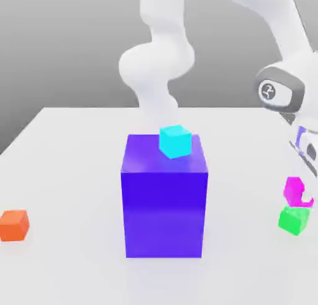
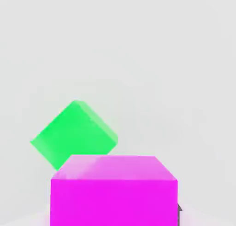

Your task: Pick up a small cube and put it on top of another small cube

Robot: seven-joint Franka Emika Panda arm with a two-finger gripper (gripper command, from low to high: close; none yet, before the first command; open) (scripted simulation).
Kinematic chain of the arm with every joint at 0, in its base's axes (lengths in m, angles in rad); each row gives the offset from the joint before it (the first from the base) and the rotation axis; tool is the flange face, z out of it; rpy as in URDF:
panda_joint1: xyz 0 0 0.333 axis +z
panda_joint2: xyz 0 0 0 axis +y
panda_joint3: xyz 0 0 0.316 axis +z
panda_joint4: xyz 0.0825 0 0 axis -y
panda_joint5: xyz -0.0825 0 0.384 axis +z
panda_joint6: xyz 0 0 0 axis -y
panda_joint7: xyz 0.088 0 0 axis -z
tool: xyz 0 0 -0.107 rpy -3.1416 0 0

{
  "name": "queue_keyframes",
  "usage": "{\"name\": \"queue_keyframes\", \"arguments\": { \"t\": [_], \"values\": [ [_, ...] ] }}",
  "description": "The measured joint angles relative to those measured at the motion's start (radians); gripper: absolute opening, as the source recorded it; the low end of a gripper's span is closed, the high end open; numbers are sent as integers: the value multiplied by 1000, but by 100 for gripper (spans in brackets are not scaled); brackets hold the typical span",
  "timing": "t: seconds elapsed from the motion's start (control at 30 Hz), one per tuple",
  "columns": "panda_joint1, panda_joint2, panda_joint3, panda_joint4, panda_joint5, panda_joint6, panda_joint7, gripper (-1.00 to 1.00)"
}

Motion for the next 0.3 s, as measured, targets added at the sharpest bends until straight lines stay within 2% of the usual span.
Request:
{"name": "queue_keyframes", "arguments": {
  "t": [0.17, 0.2, 0.3],
  "values": [
    [0, 131, 8, -2, 25, 138, 1, -100],
    [-3, 161, 12, -1, 30, 167, -2, 100],
    [-3, 161, 12, -1, 30, 166, -2, 100]
  ]
}}
